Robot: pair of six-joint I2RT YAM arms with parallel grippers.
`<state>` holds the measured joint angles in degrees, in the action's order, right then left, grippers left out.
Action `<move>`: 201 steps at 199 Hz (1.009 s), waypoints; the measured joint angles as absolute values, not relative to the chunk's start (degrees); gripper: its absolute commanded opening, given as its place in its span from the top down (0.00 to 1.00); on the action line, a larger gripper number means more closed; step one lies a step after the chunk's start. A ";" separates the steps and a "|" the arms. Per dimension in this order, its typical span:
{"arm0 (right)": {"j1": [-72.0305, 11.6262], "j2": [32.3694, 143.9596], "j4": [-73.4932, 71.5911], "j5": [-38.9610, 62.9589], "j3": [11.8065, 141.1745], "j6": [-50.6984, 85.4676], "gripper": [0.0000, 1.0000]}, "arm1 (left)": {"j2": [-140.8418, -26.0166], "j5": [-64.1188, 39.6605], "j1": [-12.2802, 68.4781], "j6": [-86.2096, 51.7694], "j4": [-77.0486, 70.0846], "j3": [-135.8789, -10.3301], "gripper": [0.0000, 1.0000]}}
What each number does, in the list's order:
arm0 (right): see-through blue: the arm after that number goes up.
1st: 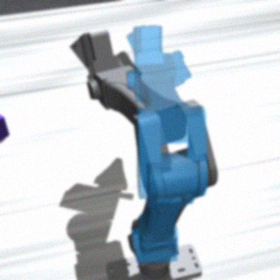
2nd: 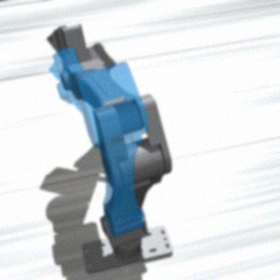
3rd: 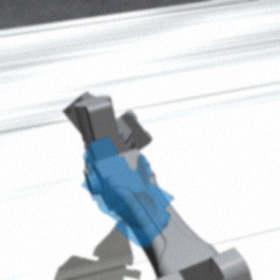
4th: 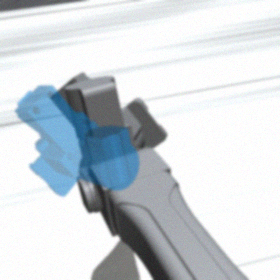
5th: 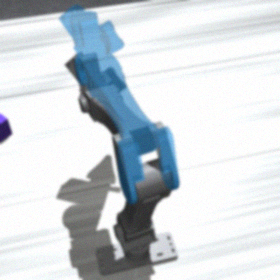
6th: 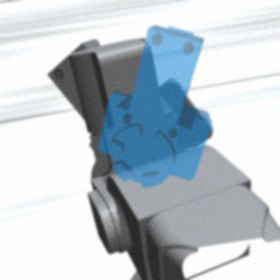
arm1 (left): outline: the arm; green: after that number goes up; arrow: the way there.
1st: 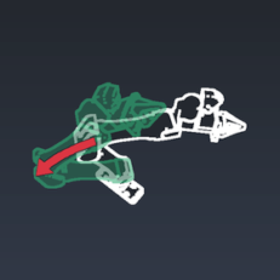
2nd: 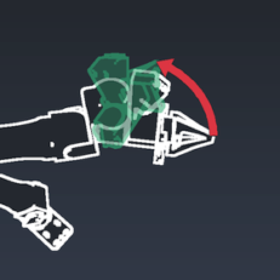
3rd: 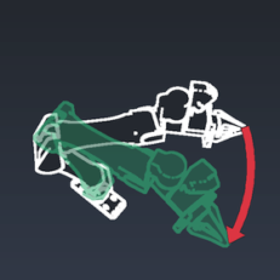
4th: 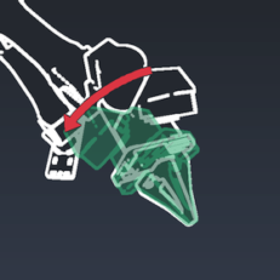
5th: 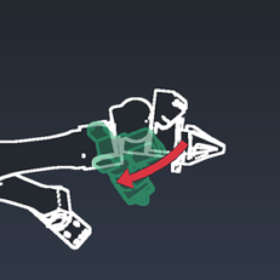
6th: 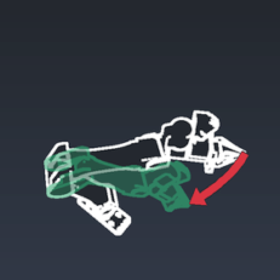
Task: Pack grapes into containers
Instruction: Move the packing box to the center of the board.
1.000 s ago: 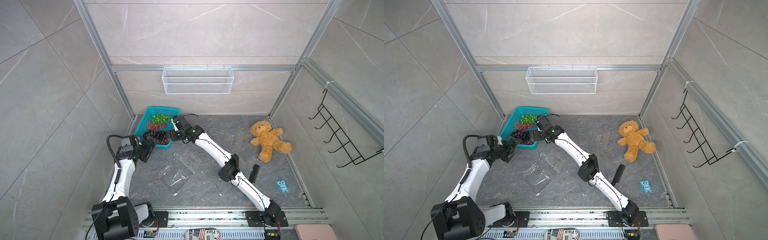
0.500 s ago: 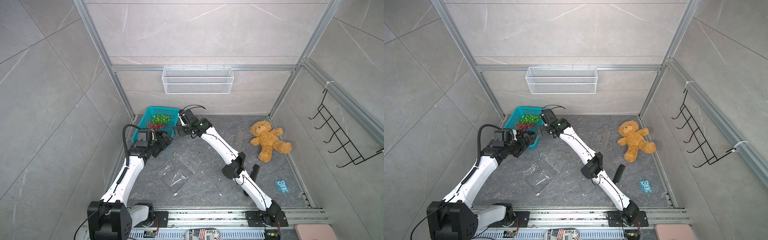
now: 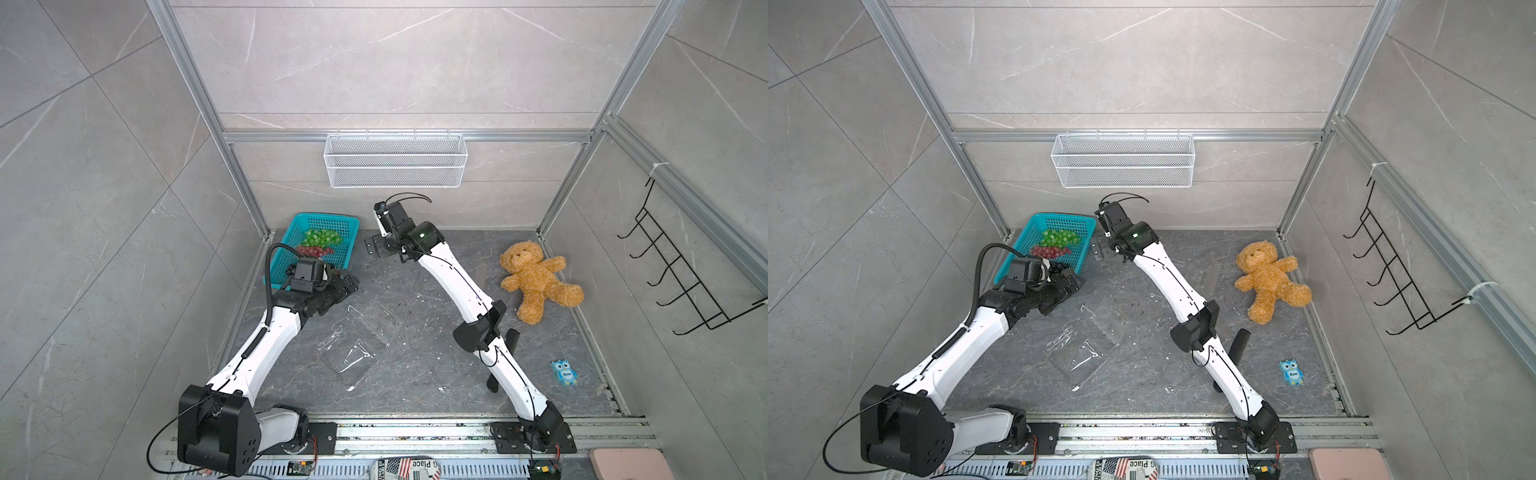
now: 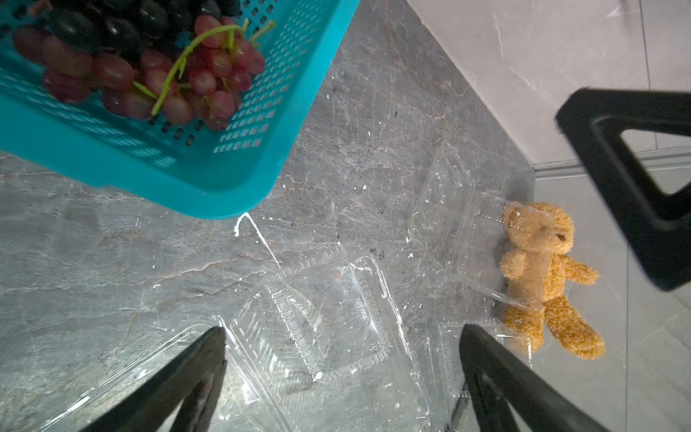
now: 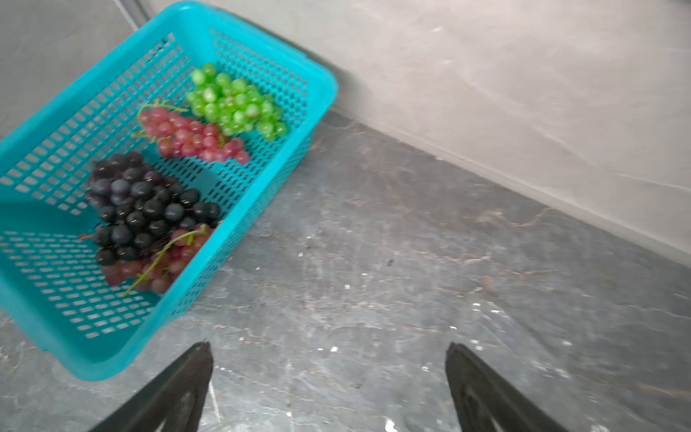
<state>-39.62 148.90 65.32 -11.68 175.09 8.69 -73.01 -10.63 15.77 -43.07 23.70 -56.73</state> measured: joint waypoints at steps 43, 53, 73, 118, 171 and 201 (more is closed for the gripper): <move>-31.62 144.27 66.70 -12.58 174.56 7.88 0.01 | -77.80 -8.93 20.95 -42.87 22.87 -59.44 0.00; -30.35 142.76 66.61 -12.91 173.51 7.66 0.00 | -78.74 -8.91 21.85 -43.00 22.46 -59.75 0.00; -28.84 138.82 66.26 -13.91 169.71 6.96 0.01 | -80.73 -8.97 23.62 -43.62 21.74 -59.96 0.00; -28.91 121.45 51.92 -15.62 135.24 4.38 0.00 | -84.36 -9.15 26.46 -46.63 20.58 -59.92 0.00; -26.48 106.21 35.33 -15.22 103.00 4.47 0.00 | -86.70 -10.61 26.92 -49.87 16.82 -58.85 0.00; -26.46 100.92 29.26 -14.13 91.44 5.74 0.01 | -91.42 -11.40 26.92 -51.07 14.70 -58.98 0.00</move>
<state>-26.46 100.92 29.26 -14.13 91.44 5.74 -91.42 -11.40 26.92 -51.07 14.70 -58.98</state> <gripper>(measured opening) 0.995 0.996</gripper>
